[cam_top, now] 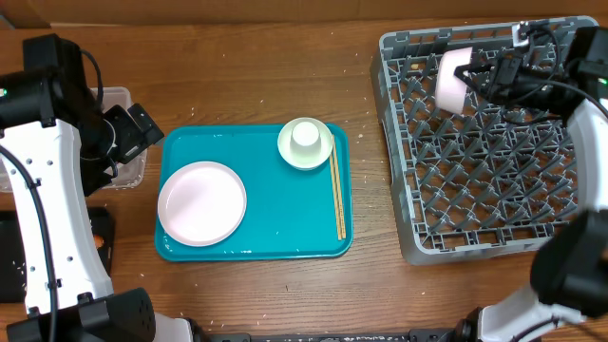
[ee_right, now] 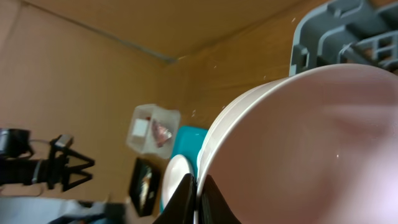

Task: Sort waste into correct bins and load items into the dishwasher
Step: 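Carry the pink bowl right and set it in the dish rack, then move the right gripper back to the pale green cup and grasp it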

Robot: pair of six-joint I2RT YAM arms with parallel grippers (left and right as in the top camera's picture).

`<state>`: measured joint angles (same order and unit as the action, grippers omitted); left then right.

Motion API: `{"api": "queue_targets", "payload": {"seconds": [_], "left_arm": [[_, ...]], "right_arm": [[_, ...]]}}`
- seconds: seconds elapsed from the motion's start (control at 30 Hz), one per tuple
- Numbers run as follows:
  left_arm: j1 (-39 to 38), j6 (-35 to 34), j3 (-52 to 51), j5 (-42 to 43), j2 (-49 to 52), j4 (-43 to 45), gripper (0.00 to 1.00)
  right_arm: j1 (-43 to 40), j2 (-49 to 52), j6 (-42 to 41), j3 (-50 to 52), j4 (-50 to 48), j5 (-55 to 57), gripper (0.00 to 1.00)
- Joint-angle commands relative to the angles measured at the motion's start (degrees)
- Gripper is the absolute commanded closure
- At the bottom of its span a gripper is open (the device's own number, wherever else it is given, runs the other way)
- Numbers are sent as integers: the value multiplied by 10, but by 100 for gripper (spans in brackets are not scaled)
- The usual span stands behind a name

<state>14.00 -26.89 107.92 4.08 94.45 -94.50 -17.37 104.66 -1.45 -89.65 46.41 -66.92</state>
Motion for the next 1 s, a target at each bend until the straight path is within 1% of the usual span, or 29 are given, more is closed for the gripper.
{"api": "queue_targets", "payload": {"seconds": [0.0,0.1,0.27,0.43,0.53,0.63,0.83,0.87,0.9,0.93,0.97], "left_arm": [[2,-5,-3,0,1,1,0],[2,-6,-3,0,1,1,0],[2,-6,-3,0,1,1,0],[2,-6,-3,0,1,1,0],[2,-6,-3,0,1,1,0],[2,-5,-3,0,1,1,0],[2,-6,-3,0,1,1,0],[2,-6,-3,0,1,1,0],[2,-5,-3,0,1,1,0],[2,-5,-3,0,1,1,0],[2,-5,-3,0,1,1,0]], "right_arm": [[-2,52,13,-4,-22,-97,96],[-12,84,-18,-4,-52,-86,96],[-37,88,-61,-4,-47,-11,96],[-73,88,-63,-4,-27,-7,96],[-90,88,-63,-4,-10,7,87],[-111,85,-63,-5,13,22,82],[-147,48,-63,-36,89,96,81],[-153,34,-63,-48,110,120,77],[-158,23,-67,-59,130,149,69],[-160,15,-78,-69,146,179,58],[-165,-1,-105,-94,184,260,35]]}}
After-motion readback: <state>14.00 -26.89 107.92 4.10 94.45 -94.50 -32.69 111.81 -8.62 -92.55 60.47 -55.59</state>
